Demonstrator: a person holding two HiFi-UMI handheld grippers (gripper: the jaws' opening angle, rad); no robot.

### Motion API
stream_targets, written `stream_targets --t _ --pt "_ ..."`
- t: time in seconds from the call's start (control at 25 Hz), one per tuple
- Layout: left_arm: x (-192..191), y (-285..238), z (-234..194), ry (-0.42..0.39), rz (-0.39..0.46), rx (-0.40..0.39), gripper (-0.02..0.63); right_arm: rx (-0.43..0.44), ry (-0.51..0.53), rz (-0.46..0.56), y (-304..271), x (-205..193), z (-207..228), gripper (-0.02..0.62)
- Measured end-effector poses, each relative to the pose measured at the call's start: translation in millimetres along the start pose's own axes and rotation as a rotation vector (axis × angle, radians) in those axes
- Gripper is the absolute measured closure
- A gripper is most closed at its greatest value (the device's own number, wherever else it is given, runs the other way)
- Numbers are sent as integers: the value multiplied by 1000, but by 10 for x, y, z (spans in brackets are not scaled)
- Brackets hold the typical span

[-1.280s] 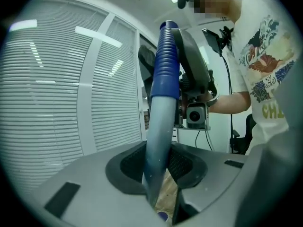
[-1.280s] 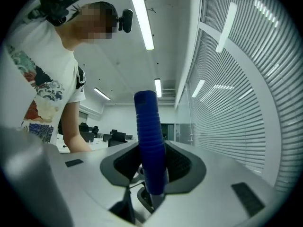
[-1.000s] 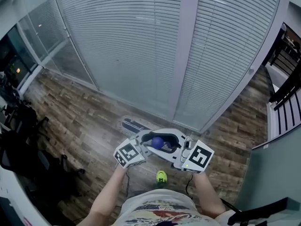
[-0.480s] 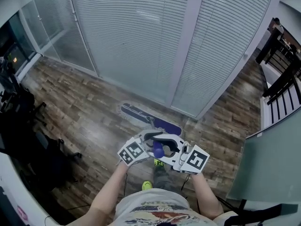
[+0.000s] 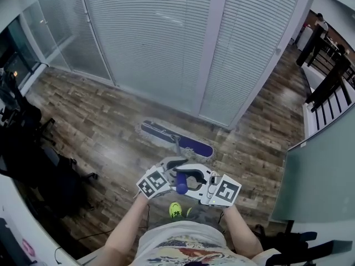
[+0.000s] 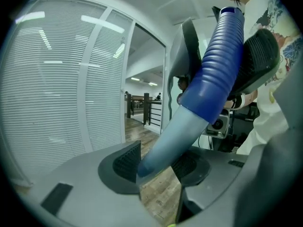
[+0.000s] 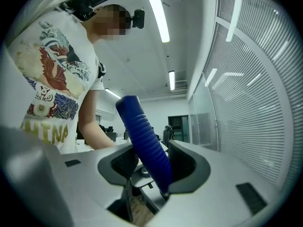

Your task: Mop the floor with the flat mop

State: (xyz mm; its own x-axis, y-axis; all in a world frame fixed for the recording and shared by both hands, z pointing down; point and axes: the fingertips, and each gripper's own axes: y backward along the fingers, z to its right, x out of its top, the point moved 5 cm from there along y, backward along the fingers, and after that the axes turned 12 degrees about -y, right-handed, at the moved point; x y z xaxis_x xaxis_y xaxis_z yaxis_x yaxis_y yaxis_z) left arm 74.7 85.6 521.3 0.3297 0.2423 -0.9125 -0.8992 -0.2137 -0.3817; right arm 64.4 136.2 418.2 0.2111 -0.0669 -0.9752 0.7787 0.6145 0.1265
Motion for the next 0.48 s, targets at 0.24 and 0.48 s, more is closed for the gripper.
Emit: stream_targets --t 0.24,0.48 --pt "31 90 791 9 -27 4 442 29 -8 -22 228 -200 -740 413" --pt "140 150 1667 35 -34 33 437 77 -54 -3 560 -325 -1546 405"
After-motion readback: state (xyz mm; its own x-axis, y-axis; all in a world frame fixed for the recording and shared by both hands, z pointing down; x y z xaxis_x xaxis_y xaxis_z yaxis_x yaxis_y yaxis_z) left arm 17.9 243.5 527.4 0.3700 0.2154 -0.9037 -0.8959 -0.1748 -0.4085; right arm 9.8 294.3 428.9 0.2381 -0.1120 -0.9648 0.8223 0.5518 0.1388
